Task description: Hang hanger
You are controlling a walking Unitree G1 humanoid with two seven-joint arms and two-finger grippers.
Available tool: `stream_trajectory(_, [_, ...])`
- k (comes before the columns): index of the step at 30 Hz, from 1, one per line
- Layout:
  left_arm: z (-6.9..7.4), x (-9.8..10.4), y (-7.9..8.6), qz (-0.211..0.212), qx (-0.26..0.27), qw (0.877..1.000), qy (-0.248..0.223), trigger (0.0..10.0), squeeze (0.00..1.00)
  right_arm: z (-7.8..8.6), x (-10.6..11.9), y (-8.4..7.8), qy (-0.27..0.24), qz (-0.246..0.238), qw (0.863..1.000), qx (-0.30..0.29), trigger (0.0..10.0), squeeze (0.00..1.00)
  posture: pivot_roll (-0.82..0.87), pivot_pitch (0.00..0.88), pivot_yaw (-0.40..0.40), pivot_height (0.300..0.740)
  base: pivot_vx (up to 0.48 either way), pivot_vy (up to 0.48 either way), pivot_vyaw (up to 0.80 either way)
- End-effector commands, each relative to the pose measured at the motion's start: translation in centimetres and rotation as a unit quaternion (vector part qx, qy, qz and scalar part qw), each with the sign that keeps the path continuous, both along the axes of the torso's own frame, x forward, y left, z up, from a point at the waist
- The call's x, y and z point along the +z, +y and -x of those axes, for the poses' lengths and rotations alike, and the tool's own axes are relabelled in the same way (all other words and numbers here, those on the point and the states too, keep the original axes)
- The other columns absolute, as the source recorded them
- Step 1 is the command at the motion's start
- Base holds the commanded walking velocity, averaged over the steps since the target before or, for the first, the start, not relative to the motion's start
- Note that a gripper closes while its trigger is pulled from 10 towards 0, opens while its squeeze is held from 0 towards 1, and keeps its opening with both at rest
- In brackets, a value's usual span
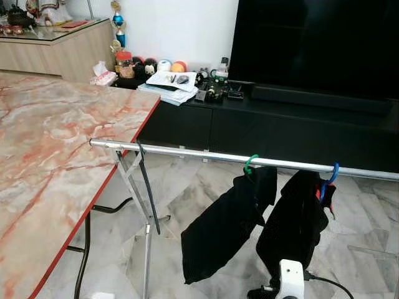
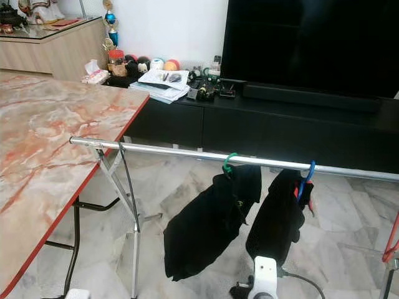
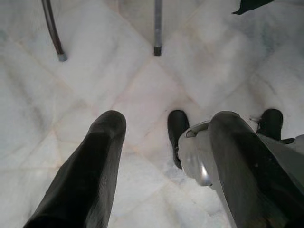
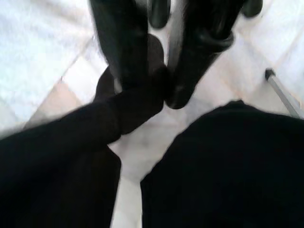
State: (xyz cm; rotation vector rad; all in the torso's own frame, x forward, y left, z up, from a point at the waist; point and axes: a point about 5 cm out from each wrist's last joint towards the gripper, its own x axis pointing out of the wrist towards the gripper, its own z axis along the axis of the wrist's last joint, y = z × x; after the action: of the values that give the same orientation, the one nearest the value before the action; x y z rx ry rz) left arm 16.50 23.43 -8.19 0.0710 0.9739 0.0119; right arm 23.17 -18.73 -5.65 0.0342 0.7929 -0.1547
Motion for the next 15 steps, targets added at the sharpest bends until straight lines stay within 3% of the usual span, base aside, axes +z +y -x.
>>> stream_trajectory(1, [0.7, -0.4, -0.4, 0.006, -0.001, 1.000, 0.015, 10.0, 0.00, -1.6, 1.3, 0.0, -0.056, 0.005, 0.998, -0.010, 10.0, 1.00, 0.20, 0.000, -0.027, 0.740, 0.000, 0.000, 0.00])
stream_trajectory(3, [0.8, -0.5, -0.4, 0.006, -0.002, 1.000, 0.016, 10.0, 0.00, -1.9, 1.6, 0.0, -0.068, 0.005, 0.998, -0.011, 10.0, 1.00, 0.20, 0.000, -0.027, 0.740, 0.000, 0.000, 0.00])
stream_trajectory(8, [0.5, -0.6, -1.8, 0.013, -0.013, 1.000, 0.014, 10.0, 0.00, -3.7, 3.7, 0.1, -0.154, 0.003, 0.988, -0.031, 10.0, 1.00, 0.19, 0.000, -0.029, 0.740, 0.000, 0.000, 0.00])
stream_trajectory(12, [0.0, -0.6, -2.4, 0.017, -0.017, 1.000, 0.009, 10.0, 0.00, -4.1, 4.6, -0.3, -0.187, 0.008, 0.981, -0.043, 10.0, 1.00, 0.18, 0.000, -0.038, 0.740, 0.000, 0.000, 0.00])
stream_trajectory(14, [-0.3, -0.5, -2.8, 0.019, -0.019, 1.000, 0.006, 10.0, 0.00, -4.1, 4.9, -0.4, -0.198, 0.008, 0.979, -0.046, 10.0, 0.96, 0.18, 0.000, -0.039, 0.740, 0.000, 0.000, 0.00])
stream_trajectory(15, [-0.5, -0.5, -3.0, 0.020, -0.020, 1.000, 0.004, 10.0, 0.00, -4.1, 5.1, -0.4, -0.209, 0.011, 0.977, -0.045, 10.0, 0.80, 0.18, 0.000, -0.039, 0.740, 0.000, 0.000, 0.00])
